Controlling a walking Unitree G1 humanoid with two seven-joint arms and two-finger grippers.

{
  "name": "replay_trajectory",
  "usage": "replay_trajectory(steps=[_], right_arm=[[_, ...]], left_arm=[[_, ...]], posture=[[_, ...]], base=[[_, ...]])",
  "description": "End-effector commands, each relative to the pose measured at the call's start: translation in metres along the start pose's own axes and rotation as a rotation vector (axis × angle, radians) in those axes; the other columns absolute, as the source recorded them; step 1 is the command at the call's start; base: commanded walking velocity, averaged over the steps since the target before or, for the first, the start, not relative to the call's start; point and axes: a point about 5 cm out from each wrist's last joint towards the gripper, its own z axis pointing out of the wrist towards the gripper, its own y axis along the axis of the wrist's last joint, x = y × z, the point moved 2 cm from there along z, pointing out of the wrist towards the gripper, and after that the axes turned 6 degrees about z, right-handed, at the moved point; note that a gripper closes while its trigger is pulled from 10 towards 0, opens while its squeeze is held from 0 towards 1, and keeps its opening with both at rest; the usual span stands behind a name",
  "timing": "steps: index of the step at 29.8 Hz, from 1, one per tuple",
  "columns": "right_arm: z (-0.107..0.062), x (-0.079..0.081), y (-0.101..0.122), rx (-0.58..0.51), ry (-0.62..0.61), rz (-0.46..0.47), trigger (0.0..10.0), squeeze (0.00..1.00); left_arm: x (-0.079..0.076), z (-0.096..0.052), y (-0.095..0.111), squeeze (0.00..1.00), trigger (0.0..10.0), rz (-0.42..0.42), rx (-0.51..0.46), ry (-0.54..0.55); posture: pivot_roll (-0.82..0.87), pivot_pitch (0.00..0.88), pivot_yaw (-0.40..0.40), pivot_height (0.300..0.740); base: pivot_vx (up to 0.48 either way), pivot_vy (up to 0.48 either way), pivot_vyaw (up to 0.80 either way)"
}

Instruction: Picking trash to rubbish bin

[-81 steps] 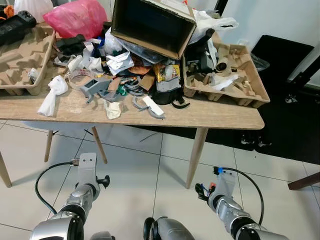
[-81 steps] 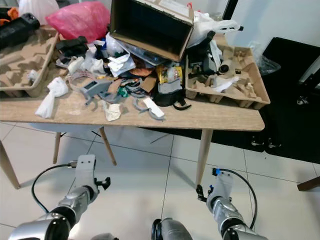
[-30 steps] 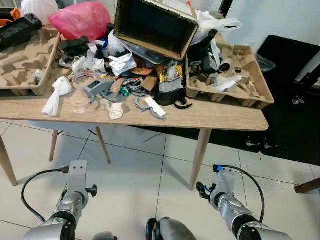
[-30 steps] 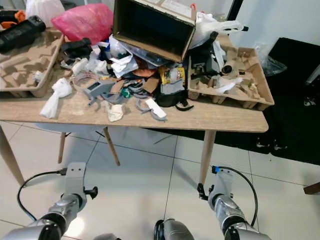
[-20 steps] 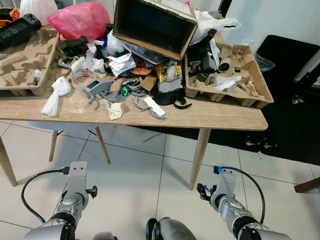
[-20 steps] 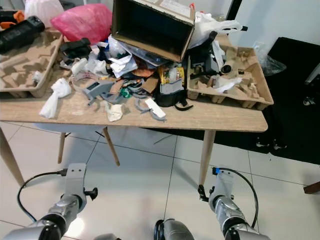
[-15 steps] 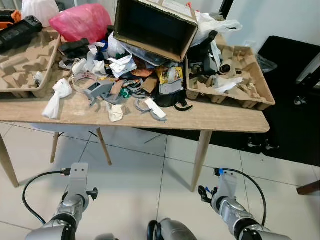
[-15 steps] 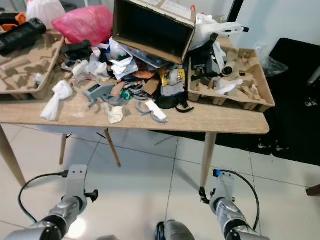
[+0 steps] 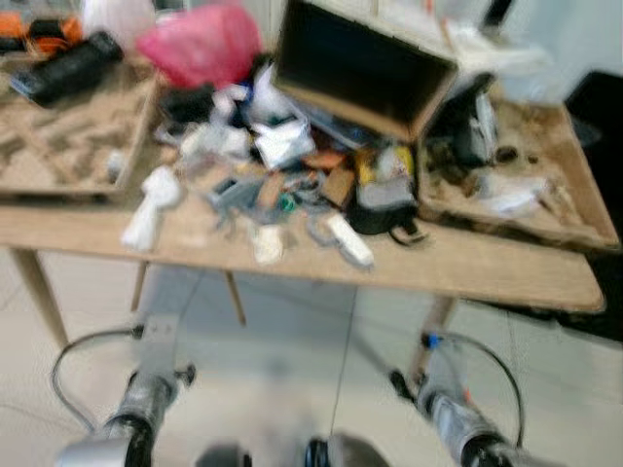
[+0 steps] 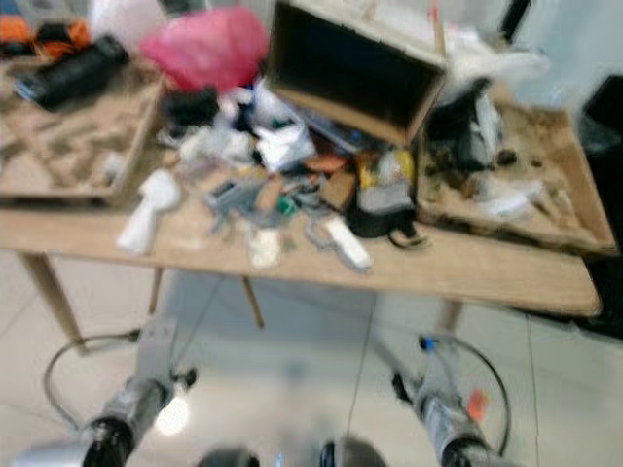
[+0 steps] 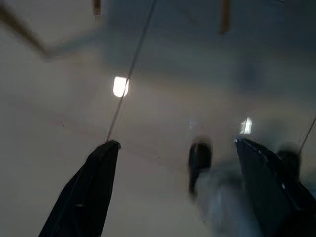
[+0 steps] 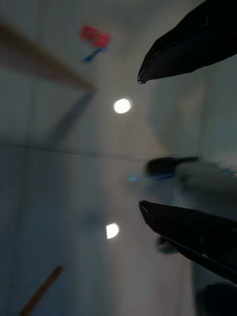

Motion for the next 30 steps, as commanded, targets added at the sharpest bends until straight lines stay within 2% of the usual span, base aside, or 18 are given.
replay_trajectory(steps=[1, 10, 14, 15, 17, 19, 20, 22, 23, 26, 27, 29, 30], right_arm=[[-0.004, -0.008, -0.018, 0.057, -0.023, 0.003, 10.0, 0.0], [-0.005, -0.01, -0.021, 0.072, -0.027, -0.017, 10.0, 0.0], [-0.005, -0.009, -0.022, 0.074, -0.025, -0.017, 10.0, 0.0], [-0.005, -0.01, -0.022, 0.071, -0.026, -0.006, 10.0, 0.0], [-0.005, -0.01, -0.022, 0.067, -0.03, -0.003, 10.0, 0.0], [-0.005, -0.01, -0.022, 0.067, -0.03, -0.003, 10.0, 0.0], [-0.005, -0.01, -0.022, 0.066, -0.03, -0.003, 10.0, 0.0], [-0.005, -0.01, -0.021, 0.065, -0.031, -0.004, 10.0, 0.0], [-0.005, -0.01, -0.021, 0.065, -0.031, -0.004, 10.0, 0.0], [-0.005, -0.01, -0.02, 0.065, -0.029, -0.008, 10.0, 0.0], [-0.005, -0.01, -0.02, 0.065, -0.029, -0.008, 10.0, 0.0], [-0.005, -0.009, -0.02, 0.064, -0.027, -0.01, 10.0, 0.0], [-0.005, -0.009, -0.02, 0.064, -0.027, -0.01, 10.0, 0.0]], left_arm=[[-0.004, -0.001, -0.012, 0.0, 10.0, 0.008, 0.039, -0.015], [0.0, -0.002, -0.013, 0.0, 10.0, -0.002, 0.038, 0.011], [0.006, -0.002, -0.013, 0.0, 10.0, -0.018, 0.036, 0.031], [0.011, -0.003, -0.014, 0.0, 10.0, -0.03, 0.036, 0.049], [0.032, -0.005, -0.017, 0.0, 10.0, -0.073, 0.04, 0.127], [0.032, -0.005, -0.017, 0.0, 10.0, -0.073, 0.04, 0.127], [0.039, -0.007, -0.018, 0.0, 10.0, -0.09, 0.041, 0.154], [0.065, -0.013, -0.025, 0.0, 10.0, -0.132, 0.064, 0.259], [0.065, -0.013, -0.025, 0.0, 10.0, -0.132, 0.064, 0.259], [0.101, -0.024, -0.034, 0.0, 10.0, -0.234, 0.086, 0.426], [0.101, -0.024, -0.034, 0.0, 10.0, -0.234, 0.086, 0.426], [0.125, -0.035, -0.042, 0.0, 10.0, -0.347, 0.096, 0.555], [0.125, -0.035, -0.042, 0.0, 10.0, -0.347, 0.096, 0.555]], posture=[[0.16, 0.113, -0.063, 0.74], [0.16, 0.122, -0.063, 0.74], [0.16, 0.122, -0.063, 0.74], [0.17, 0.129, -0.064, 0.74], [0.17, 0.129, -0.064, 0.74], [0.17, 0.129, -0.064, 0.74], [0.17, 0.129, -0.064, 0.74], [0.17, 0.129, -0.064, 0.74], [0.17, 0.129, -0.064, 0.74], [0.18, 0.14, -0.065, 0.74], [0.18, 0.14, -0.065, 0.74], [0.18, 0.14, -0.065, 0.74], [0.18, 0.14, -0.065, 0.74]], base=[[0.0, 0.0, 0.0], [0.0, 0.0, 0.0], [0.0, 0.0, -0.79], [0.0, 0.0, -0.61], [0.0, 0.0, 0.0], [0.0, 0.0, 0.0], [0.0, 0.0, 0.0], [0.0, 0.0, 0.0], [0.0, 0.0, 0.0], [0.0, 0.0, 0.0], [0.0, 0.0, 0.0], [0.0, 0.0, 0.0], [0.0, 0.0, 0.0]])
